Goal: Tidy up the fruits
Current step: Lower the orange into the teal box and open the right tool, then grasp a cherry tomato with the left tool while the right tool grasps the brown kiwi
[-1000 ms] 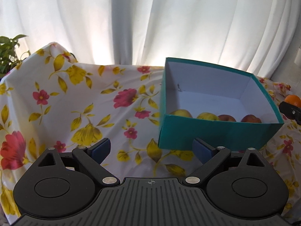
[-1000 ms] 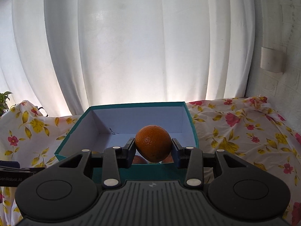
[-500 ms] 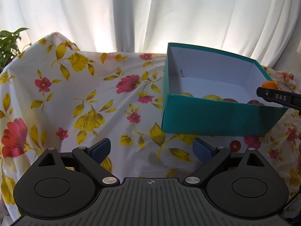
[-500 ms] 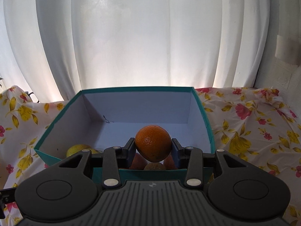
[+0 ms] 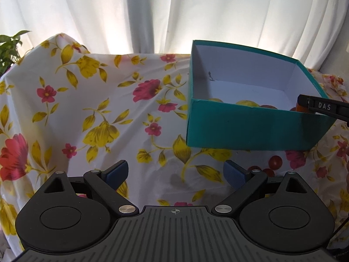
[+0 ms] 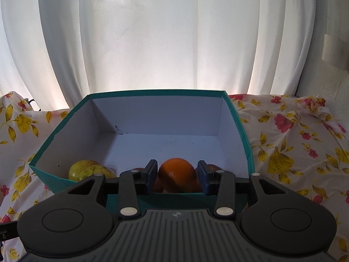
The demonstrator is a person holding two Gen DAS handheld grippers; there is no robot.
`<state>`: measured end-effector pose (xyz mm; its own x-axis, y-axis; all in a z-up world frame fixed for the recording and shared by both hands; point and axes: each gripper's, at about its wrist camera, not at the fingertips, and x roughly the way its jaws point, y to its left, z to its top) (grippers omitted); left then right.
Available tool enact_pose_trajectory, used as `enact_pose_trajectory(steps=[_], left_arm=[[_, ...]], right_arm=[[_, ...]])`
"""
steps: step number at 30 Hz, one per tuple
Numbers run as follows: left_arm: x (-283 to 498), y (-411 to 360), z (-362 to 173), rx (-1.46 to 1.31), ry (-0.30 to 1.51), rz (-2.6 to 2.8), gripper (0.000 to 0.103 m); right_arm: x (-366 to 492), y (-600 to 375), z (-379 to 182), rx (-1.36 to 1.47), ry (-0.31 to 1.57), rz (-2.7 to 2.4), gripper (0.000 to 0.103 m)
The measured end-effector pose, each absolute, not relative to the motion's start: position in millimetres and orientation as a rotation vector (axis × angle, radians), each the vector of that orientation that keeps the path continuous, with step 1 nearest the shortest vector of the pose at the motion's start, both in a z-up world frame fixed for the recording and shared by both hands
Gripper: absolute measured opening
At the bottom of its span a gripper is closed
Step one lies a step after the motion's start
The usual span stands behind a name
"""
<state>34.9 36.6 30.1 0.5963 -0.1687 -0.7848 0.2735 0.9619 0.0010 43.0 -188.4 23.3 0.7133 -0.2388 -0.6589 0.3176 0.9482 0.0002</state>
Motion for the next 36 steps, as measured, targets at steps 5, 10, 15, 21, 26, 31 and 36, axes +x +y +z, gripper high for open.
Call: enact_pose_trajectory(steps=[5,10,15,21,26,31,36], left_arm=[[36,33,25,0.138,0.896,-0.271,0.097],[33,21,17,0.17,0.875,-0.324,0.097],[24,-1,-2,0.277,0.804,-0.395,0.097],[21,-25,-26,0.363,0.758,-0.537,0.092],[20,-39,-39,0.398,0.738,-0.594,0.086],[21,-46,-49,0.426,0.757,-0.65,0.077],[27,-47,-57,0.419,0.798,-0.685,0.063]], right_arm=[[34,-190,34,0.137,0.678,-0.323,0.056],[8,-181,54,0.138,0.606,-0.318,0.071],[-30,-171,62,0.163,0.556,-0.316,0.082],[-57,-169,51,0.194,0.586,-0.326,0.082],[-66,-174,43,0.216,0.609,-0.356,0.082],[-71,-176,40,0.232,0.619,-0.385,0.082],[-70,-175,38,0.231,0.629,-0.395,0.082]])
